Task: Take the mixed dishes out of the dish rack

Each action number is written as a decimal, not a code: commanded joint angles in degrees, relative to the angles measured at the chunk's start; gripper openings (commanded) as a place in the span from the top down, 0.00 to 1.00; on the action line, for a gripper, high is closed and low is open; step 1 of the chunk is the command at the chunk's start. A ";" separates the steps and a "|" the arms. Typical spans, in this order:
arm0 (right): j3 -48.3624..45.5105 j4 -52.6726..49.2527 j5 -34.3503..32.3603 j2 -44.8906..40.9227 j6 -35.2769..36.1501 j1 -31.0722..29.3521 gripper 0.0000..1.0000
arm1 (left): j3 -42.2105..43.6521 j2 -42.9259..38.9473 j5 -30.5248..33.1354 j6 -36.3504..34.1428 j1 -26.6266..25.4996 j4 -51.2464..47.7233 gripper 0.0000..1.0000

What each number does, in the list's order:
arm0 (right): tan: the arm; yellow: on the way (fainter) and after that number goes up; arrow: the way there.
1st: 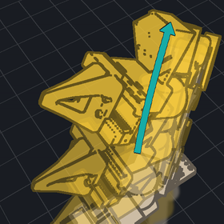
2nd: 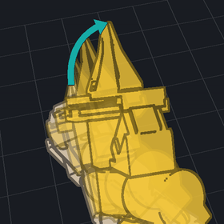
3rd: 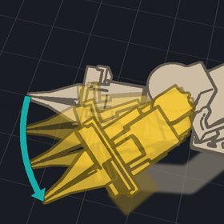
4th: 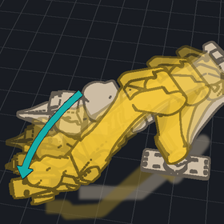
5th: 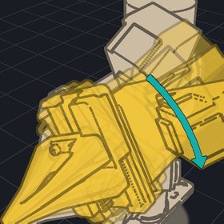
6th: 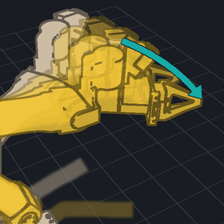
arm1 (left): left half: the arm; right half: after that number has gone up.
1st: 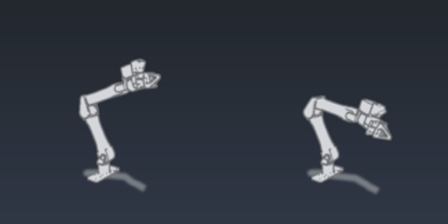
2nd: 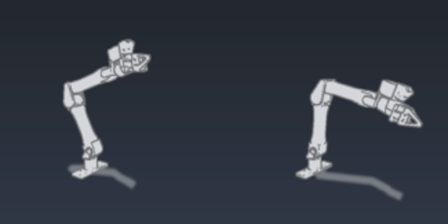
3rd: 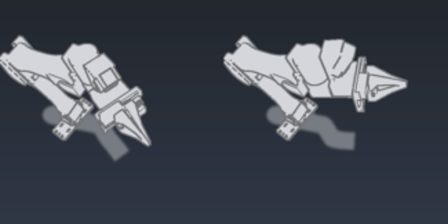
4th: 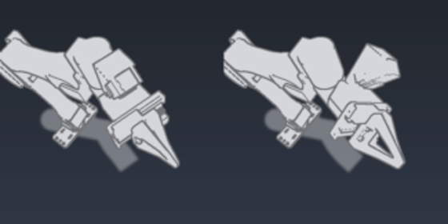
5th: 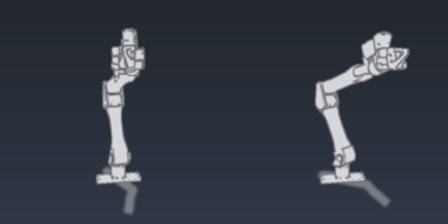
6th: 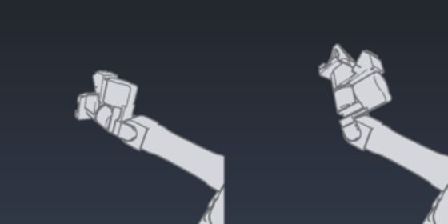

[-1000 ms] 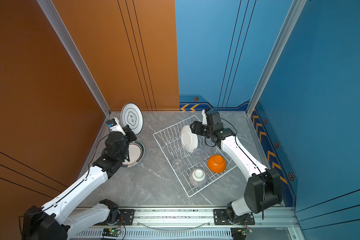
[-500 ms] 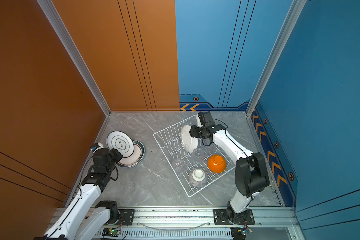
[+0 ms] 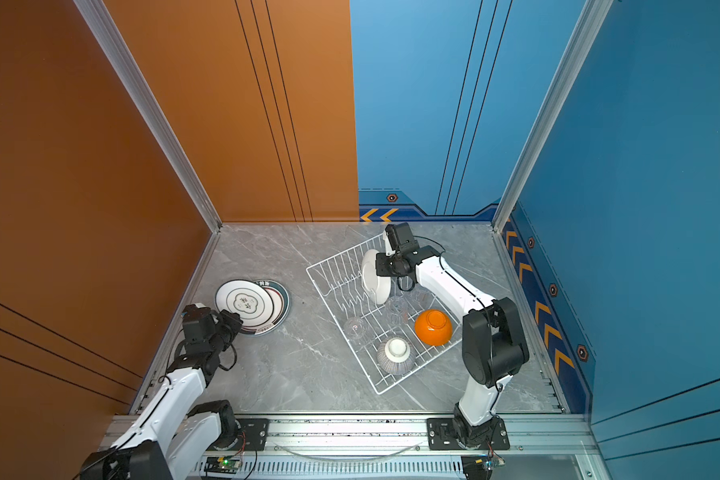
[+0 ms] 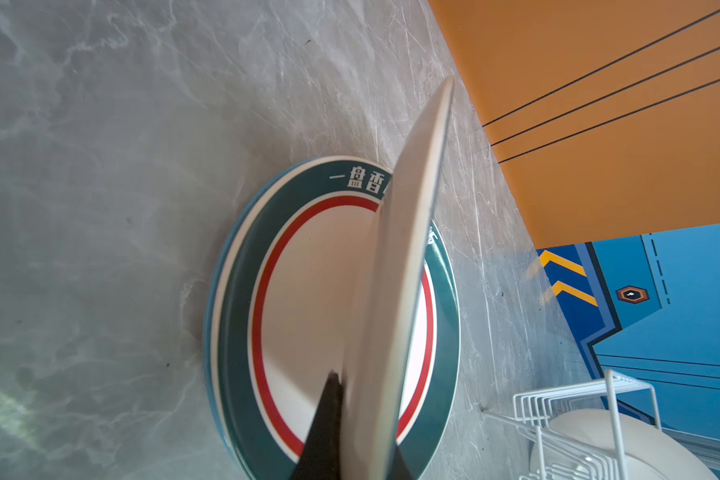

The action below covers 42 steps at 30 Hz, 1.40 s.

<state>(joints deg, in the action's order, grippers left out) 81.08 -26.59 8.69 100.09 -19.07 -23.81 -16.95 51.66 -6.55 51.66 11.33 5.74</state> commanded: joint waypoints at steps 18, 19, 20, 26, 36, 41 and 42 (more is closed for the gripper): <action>1.54 -2.59 -2.71 1.53 -1.23 -0.97 0.78 | -3.34 2.81 -10.56 -1.73 0.93 -1.59 0.82; 1.67 -2.55 -2.63 1.52 -1.23 -1.02 0.78 | -3.51 2.92 -10.71 -1.89 0.89 -1.86 0.66; 1.63 -2.59 -2.55 1.62 -1.28 -1.07 0.78 | -3.76 2.92 -10.84 -2.08 0.93 -2.14 0.57; 1.98 -2.68 -2.31 1.95 -1.23 -1.37 0.79 | -5.94 1.16 -8.98 -3.66 0.56 -7.51 0.00; 3.28 -3.80 -2.44 3.10 -0.79 -1.98 0.82 | -10.07 0.28 -9.28 -5.67 -0.91 -15.19 0.02; 4.33 -4.49 -2.63 3.86 -0.53 -2.12 0.87 | -13.86 -1.76 -7.22 -9.04 -2.58 -24.43 0.02; 4.74 -4.84 -2.54 4.08 -0.53 -2.11 0.87 | -14.83 -2.31 -5.87 -10.33 -2.93 -26.80 0.02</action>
<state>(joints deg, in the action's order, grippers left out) 84.88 -27.66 10.17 102.02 -16.45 -25.89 -28.51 51.31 -14.81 45.36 9.17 -14.22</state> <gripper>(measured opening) 0.185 0.979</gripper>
